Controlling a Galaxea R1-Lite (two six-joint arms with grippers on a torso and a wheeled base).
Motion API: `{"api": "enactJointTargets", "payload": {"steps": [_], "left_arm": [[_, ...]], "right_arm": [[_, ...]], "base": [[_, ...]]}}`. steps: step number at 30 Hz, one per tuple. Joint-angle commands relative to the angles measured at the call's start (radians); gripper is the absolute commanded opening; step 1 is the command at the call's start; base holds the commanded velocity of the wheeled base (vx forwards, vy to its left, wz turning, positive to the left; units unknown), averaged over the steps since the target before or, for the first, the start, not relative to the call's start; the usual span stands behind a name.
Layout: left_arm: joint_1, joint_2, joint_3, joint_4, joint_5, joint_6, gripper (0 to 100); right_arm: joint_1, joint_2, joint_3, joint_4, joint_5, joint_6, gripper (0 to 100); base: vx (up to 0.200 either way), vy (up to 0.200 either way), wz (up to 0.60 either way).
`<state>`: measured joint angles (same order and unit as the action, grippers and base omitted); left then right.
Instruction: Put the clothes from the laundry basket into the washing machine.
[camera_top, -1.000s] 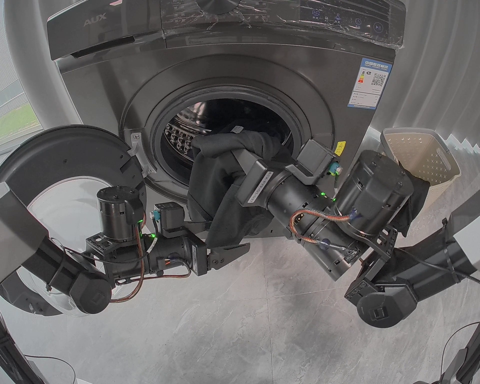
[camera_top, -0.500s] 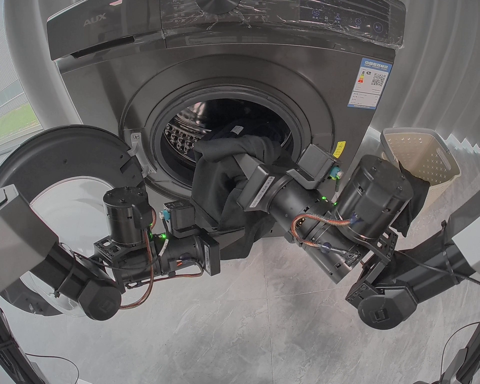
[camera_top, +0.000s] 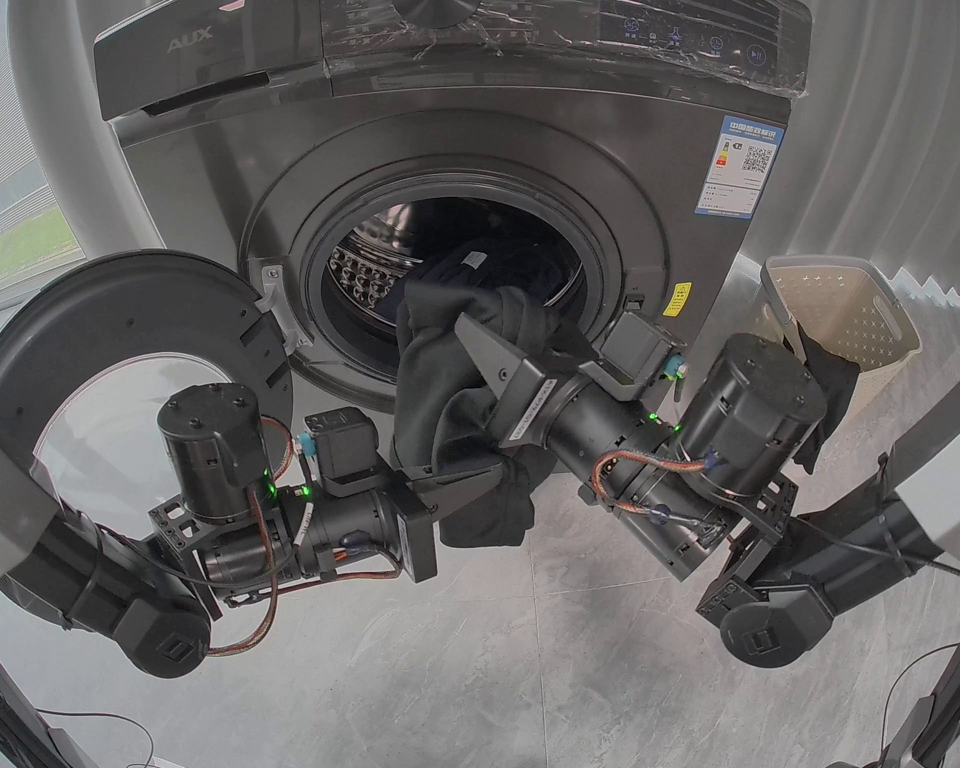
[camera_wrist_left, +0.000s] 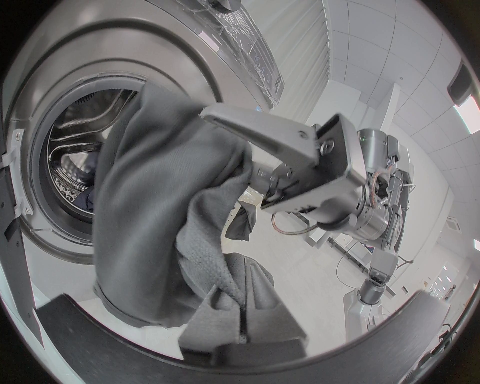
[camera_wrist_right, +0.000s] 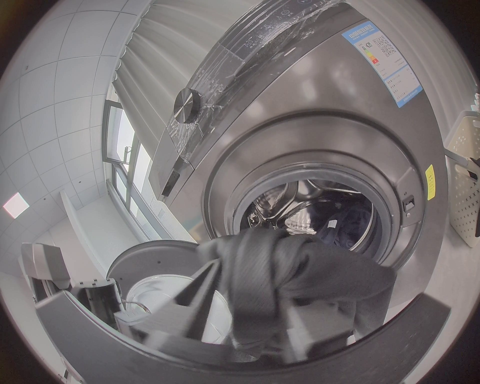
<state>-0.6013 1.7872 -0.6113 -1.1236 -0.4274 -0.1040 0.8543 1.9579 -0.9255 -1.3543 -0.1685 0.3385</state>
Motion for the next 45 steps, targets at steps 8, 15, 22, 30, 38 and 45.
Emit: {"api": "enactJointTargets", "payload": {"steps": [8, 15, 22, 30, 38, 45], "left_arm": [[0.008, 0.003, -0.067, -0.013, 0.003, -0.036, 0], [0.012, 0.011, -0.071, -0.019, 0.018, -0.040, 0], [0.023, 0.008, -0.085, -0.019, 0.042, -0.045, 0], [0.032, 0.017, -0.113, -0.018, 0.053, -0.046, 0], [0.029, 0.011, -0.133, -0.019, 0.078, -0.063, 0], [0.020, -0.057, -0.168, -0.041, 0.122, -0.102, 0]], "right_arm": [[-0.009, -0.016, 0.028, 0.007, 0.000, -0.001, 100], [-0.027, -0.047, 0.083, 0.014, -0.002, 0.000, 100], [-0.024, -0.112, 0.297, 0.001, 0.006, -0.001, 100], [0.005, -0.163, 0.484, -0.048, 0.075, 0.002, 100], [-0.011, -0.148, 0.594, -0.105, 0.124, -0.001, 100], [-0.044, -0.074, 0.587, -0.131, 0.126, -0.041, 100]], "base": [[0.000, 0.000, 0.00], [0.000, 0.000, 0.00], [0.000, 0.000, 0.00], [0.000, 0.000, 0.00], [0.000, 0.000, 0.00], [0.000, 0.000, 0.00]]}}
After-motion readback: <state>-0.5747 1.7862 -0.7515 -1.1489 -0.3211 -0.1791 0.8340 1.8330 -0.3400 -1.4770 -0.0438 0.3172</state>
